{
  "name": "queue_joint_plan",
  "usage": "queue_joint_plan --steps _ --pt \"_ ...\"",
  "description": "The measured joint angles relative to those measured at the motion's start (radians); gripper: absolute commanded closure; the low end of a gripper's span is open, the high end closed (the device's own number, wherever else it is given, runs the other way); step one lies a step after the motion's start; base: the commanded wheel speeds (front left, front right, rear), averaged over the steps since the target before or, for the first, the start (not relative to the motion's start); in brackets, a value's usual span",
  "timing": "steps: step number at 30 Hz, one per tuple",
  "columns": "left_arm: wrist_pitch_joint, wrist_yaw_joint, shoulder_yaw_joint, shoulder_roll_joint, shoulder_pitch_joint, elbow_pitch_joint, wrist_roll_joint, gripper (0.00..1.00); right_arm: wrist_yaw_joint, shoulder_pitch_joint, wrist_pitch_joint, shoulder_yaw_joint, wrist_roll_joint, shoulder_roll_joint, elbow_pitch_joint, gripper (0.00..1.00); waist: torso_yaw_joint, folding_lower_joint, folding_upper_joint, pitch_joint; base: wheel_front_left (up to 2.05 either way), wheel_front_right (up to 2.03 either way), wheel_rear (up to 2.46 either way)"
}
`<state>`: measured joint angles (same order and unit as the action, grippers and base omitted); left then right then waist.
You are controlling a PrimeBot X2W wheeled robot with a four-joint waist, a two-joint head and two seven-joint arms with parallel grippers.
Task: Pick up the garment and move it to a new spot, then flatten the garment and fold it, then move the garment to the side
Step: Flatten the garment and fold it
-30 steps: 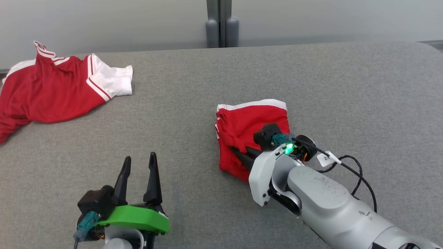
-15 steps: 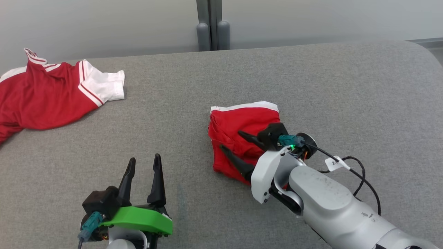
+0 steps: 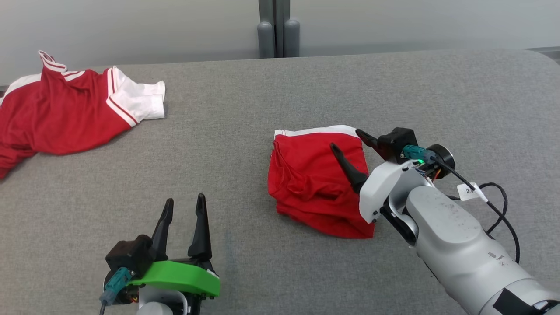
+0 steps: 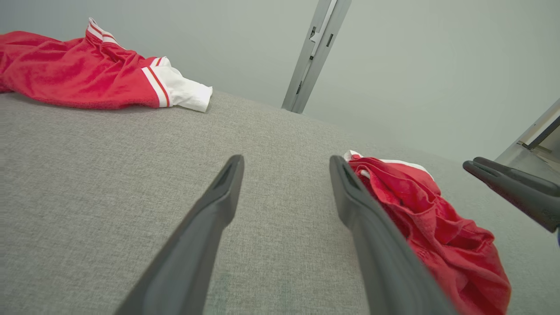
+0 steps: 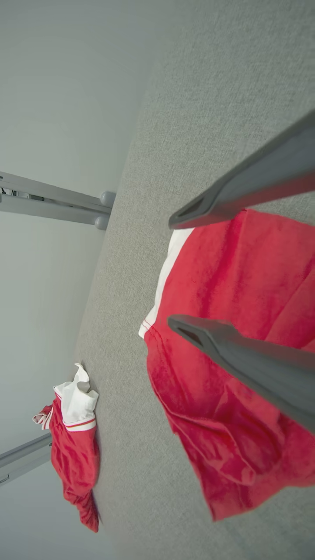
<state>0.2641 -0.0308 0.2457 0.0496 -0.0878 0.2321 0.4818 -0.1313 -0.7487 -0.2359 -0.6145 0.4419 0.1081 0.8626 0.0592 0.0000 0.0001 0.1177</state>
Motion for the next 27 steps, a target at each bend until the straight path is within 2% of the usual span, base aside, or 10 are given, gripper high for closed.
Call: queue_joint_plan --steps 1,2,5,12,21,27 --pt "0.0 0.0 -0.001 0.0 0.0 0.0 0.0 0.0 0.0 0.002 -0.002 0.001 -0.013 -0.005 0.011 0.59 0.005 0.0 0.0 0.003 0.0 0.0 0.0" --pt "0.0 0.0 0.0 0.0 -0.001 0.001 0.001 0.0 0.0 0.003 -0.002 -0.001 -0.023 -0.011 0.019 0.73 0.008 0.0 0.0 0.006 0.0 0.0 0.0" --pt "0.0 0.0 -0.002 0.0 -0.004 0.002 0.001 0.0 0.0 0.021 -0.003 -0.02 -0.052 -0.033 0.036 0.98 0.021 0.0 0.0 0.014 0.0 0.0 0.0" --pt "0.0 0.0 -0.003 0.0 -0.012 0.005 0.002 0.0 0.0 0.058 0.003 -0.148 -0.052 -0.056 0.027 1.0 0.044 0.0 0.0 0.02 0.0 0.0 0.0" --pt "0.0 0.0 0.007 0.0 -0.016 0.006 0.008 0.0 0.0 0.063 0.038 -0.337 0.054 -0.059 -0.081 1.0 0.063 0.0 0.0 0.018 0.0 0.0 0.0" --pt "0.0 0.0 0.011 0.0 -0.016 0.006 0.01 0.0 0.0 0.049 0.033 -0.372 0.077 -0.059 -0.083 1.0 0.071 0.0 0.0 0.013 0.0 0.0 0.0"
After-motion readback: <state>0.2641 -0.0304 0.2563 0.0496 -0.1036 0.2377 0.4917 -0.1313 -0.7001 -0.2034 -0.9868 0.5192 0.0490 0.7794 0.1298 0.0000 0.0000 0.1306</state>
